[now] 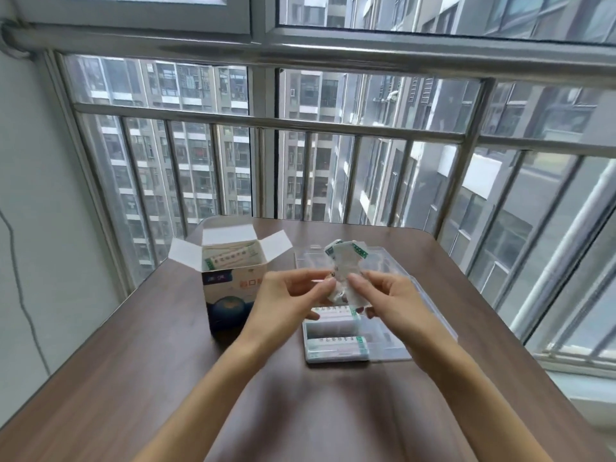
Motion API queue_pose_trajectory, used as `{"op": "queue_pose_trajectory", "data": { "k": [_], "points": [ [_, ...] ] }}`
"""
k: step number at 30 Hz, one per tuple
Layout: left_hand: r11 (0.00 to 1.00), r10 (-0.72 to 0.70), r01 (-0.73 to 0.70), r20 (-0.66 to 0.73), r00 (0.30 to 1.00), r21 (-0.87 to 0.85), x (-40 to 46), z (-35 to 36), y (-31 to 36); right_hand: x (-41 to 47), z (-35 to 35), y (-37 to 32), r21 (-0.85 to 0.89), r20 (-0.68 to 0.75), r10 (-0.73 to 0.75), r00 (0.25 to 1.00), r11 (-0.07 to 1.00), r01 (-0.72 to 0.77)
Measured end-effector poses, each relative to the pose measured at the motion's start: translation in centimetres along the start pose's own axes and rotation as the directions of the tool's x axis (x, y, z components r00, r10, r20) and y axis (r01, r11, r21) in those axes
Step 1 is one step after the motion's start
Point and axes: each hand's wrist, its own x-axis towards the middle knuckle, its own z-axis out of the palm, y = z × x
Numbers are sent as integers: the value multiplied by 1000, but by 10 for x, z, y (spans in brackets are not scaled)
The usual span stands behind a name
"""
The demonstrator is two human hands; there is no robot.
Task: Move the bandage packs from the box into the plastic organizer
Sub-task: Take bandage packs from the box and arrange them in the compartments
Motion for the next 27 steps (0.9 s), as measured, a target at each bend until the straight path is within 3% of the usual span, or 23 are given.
{"op": "queue_pose_trajectory", "data": {
  "k": [6, 13, 15, 17, 18, 20, 22, 27],
  "points": [
    [985, -63, 36, -154, 986, -170, -2, -8, -4, -1, -3, 6, 191, -109, 87, 990, 979, -65],
    [959, -139, 110, -92, 986, -262, -7, -4, -6, -6, 6, 5, 212, -156, 26, 987, 977, 8],
    [957, -153, 133, -58, 987, -257, -7, -2, -7, -6, 4, 5, 65, -298, -160, 941, 980, 187],
    [954, -160, 153, -8, 987, -257, -8, -1, -8, -6, 2, 10, -307, -395, -446, 803, 888, 343],
    [955, -151, 151, 17, 988, -255, -8, 0, -8, -5, 3, 12, -459, -372, -557, 743, 806, 375],
    [959, -120, 130, 53, 991, -251, -10, 2, -7, -5, 10, 17, -612, -269, -653, 708, 683, 398],
    [952, -116, 129, 64, 991, -276, -10, 4, -5, -5, 14, 18, -621, -214, -638, 740, 674, 401],
    [941, -117, 117, 20, 993, -318, -9, 2, -4, -6, 13, 17, -443, -105, -493, 864, 801, 403]
  ]
}}
